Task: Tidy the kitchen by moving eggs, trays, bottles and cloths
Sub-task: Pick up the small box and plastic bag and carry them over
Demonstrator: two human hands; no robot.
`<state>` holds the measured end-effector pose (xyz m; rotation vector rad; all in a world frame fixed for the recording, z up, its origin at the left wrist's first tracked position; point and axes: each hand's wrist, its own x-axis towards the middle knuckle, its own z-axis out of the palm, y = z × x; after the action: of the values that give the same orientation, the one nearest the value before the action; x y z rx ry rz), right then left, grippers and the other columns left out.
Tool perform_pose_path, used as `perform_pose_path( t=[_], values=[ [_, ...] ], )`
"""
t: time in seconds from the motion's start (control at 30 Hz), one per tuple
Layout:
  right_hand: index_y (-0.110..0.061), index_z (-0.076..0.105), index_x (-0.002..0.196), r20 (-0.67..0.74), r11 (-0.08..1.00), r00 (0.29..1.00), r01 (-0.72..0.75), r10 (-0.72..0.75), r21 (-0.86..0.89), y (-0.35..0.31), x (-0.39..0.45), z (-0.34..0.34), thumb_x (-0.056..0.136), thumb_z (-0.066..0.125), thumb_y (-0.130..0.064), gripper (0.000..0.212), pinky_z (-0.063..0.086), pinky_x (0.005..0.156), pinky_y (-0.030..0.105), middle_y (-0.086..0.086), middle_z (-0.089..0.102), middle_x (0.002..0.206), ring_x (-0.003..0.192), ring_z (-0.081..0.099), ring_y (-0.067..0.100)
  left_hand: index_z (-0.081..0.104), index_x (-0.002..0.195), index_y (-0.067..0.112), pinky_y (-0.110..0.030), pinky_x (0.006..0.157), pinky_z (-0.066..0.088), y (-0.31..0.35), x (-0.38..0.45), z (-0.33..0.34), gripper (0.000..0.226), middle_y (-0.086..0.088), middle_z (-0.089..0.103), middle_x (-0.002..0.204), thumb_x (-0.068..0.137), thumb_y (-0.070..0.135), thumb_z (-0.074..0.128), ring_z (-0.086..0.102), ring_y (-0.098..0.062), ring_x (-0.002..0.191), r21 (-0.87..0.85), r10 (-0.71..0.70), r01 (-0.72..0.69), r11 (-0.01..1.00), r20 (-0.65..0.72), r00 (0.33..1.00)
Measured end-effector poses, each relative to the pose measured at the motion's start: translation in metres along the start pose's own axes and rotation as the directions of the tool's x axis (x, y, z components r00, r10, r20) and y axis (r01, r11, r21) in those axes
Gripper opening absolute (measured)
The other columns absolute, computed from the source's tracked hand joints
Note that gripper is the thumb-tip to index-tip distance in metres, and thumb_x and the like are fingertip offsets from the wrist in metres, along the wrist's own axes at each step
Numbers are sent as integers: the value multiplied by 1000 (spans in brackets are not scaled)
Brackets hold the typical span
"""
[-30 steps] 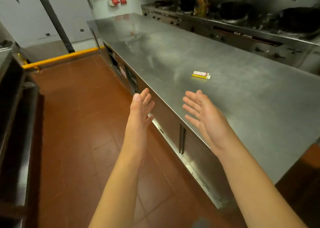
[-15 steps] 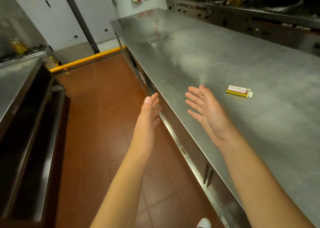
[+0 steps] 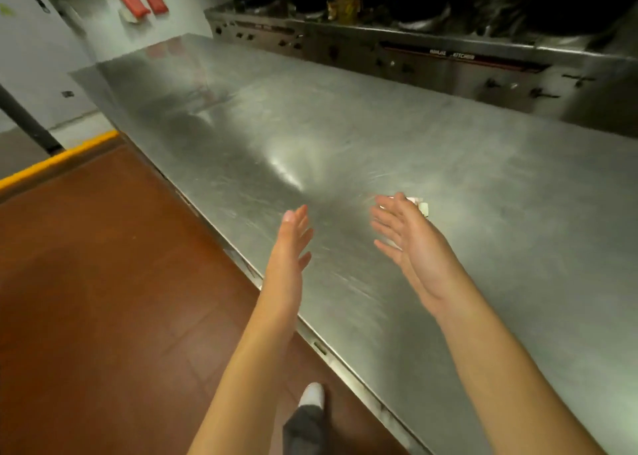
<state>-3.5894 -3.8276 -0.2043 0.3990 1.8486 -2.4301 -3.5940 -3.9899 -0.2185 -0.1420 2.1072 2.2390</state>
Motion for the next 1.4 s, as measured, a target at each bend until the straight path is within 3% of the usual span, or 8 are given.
perform_pose_path(
  t=[0.13,0.3,0.47,0.6,0.7,0.83,1.07,1.4],
  values=[
    [-11,51,141,-186,1000,982,-21,17,-18,4,51,-12,101,40,-43,52,38,113,47,15,56,139,131,51,27,41,151,22,-36,116,31,-20,88,19,56,2,46,154,106,48,19,45,-12,138,16,-61,59,998,178,982],
    [-30,59,123,-418,998,908,-11,32,54,6,110,-8,100,41,-47,33,42,97,31,-5,61,131,120,56,9,44,148,25,-32,107,34,-30,188,41,53,4,46,152,106,50,26,48,-11,134,50,-123,113,992,387,914],
    [-31,60,119,-550,994,833,4,56,107,16,160,-6,101,42,-42,28,42,100,32,-9,63,124,118,57,9,55,139,32,-34,113,32,-53,269,63,84,11,54,143,71,79,41,50,-7,132,177,-164,91,980,464,870],
    [-25,59,126,-603,984,795,50,64,171,24,190,-3,96,51,-42,35,40,107,35,-3,62,131,125,55,13,55,141,26,-12,93,34,-86,317,88,46,12,56,137,102,49,44,54,2,113,326,-179,-3,945,525,832],
    [-24,60,126,-612,965,783,63,111,256,31,204,-4,100,43,-42,36,40,109,37,0,62,134,125,55,13,53,142,22,-24,103,38,-119,344,107,45,3,53,146,100,37,55,51,-14,131,516,-161,-198,834,570,806],
    [-25,61,122,-645,949,747,65,158,308,40,214,-12,100,41,-45,35,39,110,39,0,63,133,126,55,16,55,139,19,-34,97,43,-152,370,125,56,-3,57,140,86,32,70,53,-25,125,660,-120,-566,495,697,707],
    [-16,53,136,-667,936,711,33,224,350,53,211,-22,103,37,-39,43,35,112,40,7,55,142,134,49,22,42,148,20,-36,104,40,-191,399,143,64,-5,44,149,91,42,59,46,-24,133,628,-213,-761,162,775,595],
    [-17,48,142,-693,956,691,9,205,292,67,199,-22,103,36,-41,47,36,111,37,4,54,143,132,49,19,53,133,19,-36,86,49,-194,395,143,47,-5,62,125,90,31,64,60,-26,109,670,-128,-709,219,740,660]
  ],
)
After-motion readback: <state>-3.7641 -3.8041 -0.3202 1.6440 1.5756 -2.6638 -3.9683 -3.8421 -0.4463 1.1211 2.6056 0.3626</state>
